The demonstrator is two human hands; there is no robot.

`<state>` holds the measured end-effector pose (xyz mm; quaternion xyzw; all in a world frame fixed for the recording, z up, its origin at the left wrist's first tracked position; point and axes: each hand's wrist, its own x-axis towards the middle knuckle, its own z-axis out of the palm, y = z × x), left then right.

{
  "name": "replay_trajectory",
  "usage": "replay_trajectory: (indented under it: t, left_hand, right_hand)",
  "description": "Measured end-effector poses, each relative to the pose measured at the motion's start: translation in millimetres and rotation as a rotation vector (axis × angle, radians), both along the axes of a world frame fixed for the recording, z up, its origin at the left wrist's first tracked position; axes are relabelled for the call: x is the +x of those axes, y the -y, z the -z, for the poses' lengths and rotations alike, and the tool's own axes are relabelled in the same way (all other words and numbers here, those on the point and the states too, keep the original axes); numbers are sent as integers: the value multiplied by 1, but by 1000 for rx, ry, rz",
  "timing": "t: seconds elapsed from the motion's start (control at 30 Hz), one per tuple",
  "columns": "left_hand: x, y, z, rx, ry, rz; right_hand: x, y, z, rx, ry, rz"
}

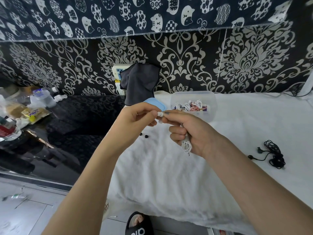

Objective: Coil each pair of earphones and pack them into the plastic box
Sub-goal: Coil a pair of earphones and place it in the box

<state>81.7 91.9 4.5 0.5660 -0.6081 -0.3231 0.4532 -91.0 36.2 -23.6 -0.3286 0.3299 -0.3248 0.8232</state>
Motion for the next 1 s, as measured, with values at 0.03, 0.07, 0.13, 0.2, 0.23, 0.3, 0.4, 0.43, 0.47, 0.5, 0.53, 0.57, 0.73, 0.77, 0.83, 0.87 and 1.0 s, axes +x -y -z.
replay_trajectory:
  t: [0.03,0.07,0.13,0.2,0.23,0.3,0.4,0.43,0.47,0.5,0.53,0.57,0.73,0.77,0.83,0.87,1.0]
  left_hand:
    - [-1,0,0,3,-4,0]
    - [-1,0,0,3,-13,-2]
    - [-3,0,0,-3,-28,-4]
    - [-4,1,1,-3,-35,-8]
    - [-5,1,2,-4,-40,-11]
    - [-6,2,2,-9,-45,-15]
    - [-9,3,2,21,-74,-20]
    - [-9,4,3,58,-113,-16]
    - [-9,5,3,113,-174,-5]
    - [-9,6,3,178,-247,10]
    - [-10,8,3,240,-322,23]
    - [-12,9,3,284,-384,28]
    - [-19,12,2,258,-416,-1]
    - [-21,12,3,246,-410,-4]
    - [-24,14,3,224,-374,-15]
    - [-25,14,3,213,-348,-18]
    - [-27,15,3,195,-314,-26]
  right_hand:
    - [0,-1,0,15,14,-2]
    - [1,-2,0,26,28,-3]
    - [1,-2,0,38,45,-3]
    - [1,-3,0,39,44,4]
    - [1,-3,0,34,39,6]
    - [2,-3,-1,22,30,14]
    - [1,-4,-3,17,37,25]
    - [1,-4,-4,16,40,28]
    - [1,-5,-5,14,40,29]
    - [1,-5,-5,11,39,29]
    - [1,-5,-5,13,39,29]
    - [0,-5,-5,20,40,31]
    - [-3,-4,-7,76,71,21]
    - [-4,-3,-7,87,79,21]
    - [-5,-2,-6,109,93,28]
    - [-6,-2,-6,123,100,35]
    - [-8,0,-5,143,115,48]
